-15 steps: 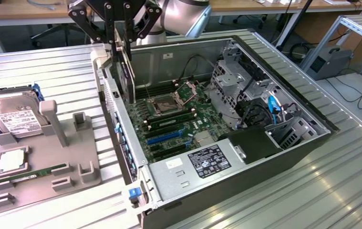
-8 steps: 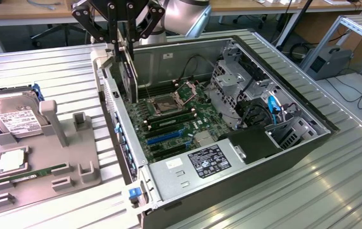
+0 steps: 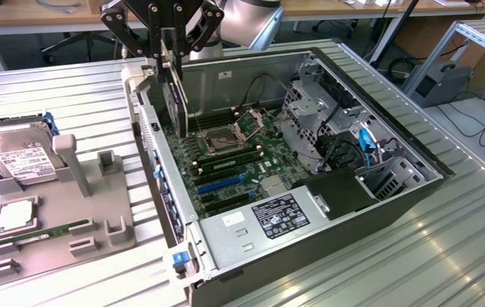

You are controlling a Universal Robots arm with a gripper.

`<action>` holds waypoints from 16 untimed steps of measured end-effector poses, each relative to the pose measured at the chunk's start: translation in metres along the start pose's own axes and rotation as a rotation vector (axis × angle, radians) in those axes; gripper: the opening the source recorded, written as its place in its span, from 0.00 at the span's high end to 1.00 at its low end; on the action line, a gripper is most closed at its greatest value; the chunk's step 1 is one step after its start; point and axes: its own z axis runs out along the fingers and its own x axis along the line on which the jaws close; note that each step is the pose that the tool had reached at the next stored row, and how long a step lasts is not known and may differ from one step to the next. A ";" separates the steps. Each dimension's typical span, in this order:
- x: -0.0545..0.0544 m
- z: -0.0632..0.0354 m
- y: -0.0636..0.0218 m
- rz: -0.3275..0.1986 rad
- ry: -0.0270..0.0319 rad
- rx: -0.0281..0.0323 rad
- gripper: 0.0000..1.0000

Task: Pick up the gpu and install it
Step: 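Pick up the gpu and move the gpu toward the slot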

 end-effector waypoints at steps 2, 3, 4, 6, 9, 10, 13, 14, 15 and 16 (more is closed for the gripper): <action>-0.001 0.0001 0.0001 0.000 0.0000 0.0000 0.73; -0.002 0.0002 0.0002 0.000 0.0000 0.0000 0.73; -0.003 0.0003 0.0002 0.000 -0.0001 0.0000 0.73; -0.005 0.0005 0.0003 0.000 0.0000 0.0000 0.73; -0.006 0.0012 0.0004 0.000 -0.0001 -0.0001 0.73; -0.007 0.0015 0.0005 0.000 0.0000 0.0000 0.73; -0.009 0.0023 0.0006 0.000 -0.0001 0.0000 0.73; -0.009 0.0025 0.0006 0.000 0.0000 0.0000 0.73; -0.010 0.0027 0.0006 0.000 0.0000 0.0000 0.73; -0.010 0.0029 0.0007 0.000 0.0000 0.0000 0.73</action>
